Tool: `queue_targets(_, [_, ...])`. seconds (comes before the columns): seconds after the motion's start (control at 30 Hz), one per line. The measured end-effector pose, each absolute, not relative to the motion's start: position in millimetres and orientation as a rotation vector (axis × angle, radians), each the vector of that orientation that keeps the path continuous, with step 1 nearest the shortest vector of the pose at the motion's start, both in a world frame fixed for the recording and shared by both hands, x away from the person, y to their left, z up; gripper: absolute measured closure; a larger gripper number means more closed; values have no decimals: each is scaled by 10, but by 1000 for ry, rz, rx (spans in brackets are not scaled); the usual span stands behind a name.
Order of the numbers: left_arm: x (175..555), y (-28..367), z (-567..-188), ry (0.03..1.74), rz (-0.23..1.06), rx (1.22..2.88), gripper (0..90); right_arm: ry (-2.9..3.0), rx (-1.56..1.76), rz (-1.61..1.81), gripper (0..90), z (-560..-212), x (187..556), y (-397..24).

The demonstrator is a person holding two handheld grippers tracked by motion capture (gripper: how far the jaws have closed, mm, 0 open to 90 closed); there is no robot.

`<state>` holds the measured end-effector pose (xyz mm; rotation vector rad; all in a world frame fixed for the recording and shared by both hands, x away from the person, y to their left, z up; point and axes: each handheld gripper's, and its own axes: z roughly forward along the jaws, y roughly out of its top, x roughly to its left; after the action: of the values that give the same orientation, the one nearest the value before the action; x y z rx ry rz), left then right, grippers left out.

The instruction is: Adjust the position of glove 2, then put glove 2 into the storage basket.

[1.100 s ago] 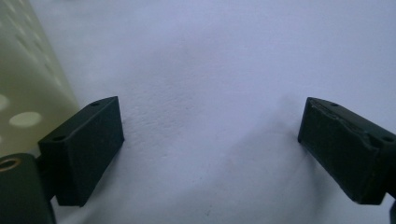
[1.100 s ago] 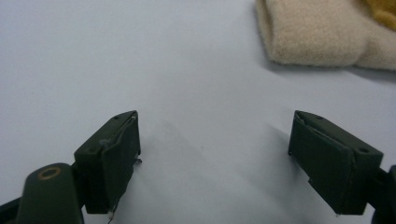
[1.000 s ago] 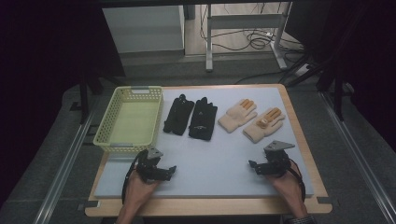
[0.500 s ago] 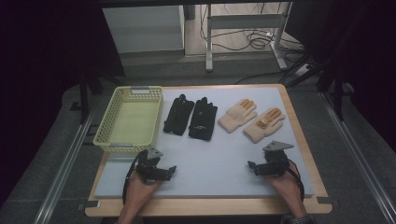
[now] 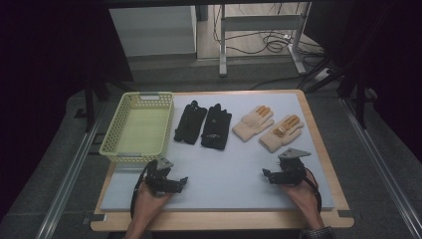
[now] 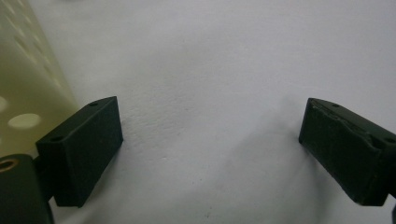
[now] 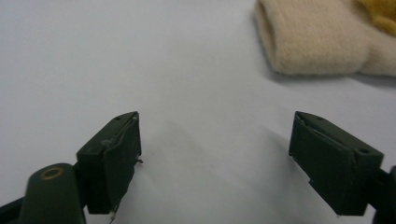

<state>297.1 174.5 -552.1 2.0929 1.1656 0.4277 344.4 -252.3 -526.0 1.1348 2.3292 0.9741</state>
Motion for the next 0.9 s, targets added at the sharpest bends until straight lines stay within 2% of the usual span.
queue_targets(0.37, [2971, 1745, -5520, 1166, 427, 2092, 64, 2341, 1030, 999, 187, -5160, 3528, -2242])
queue_targets(0.9, [2970, 1745, -5520, 1167, 426, 2092, 64, 2438, 945, 1053, 213, -5131, 3928, -1638])
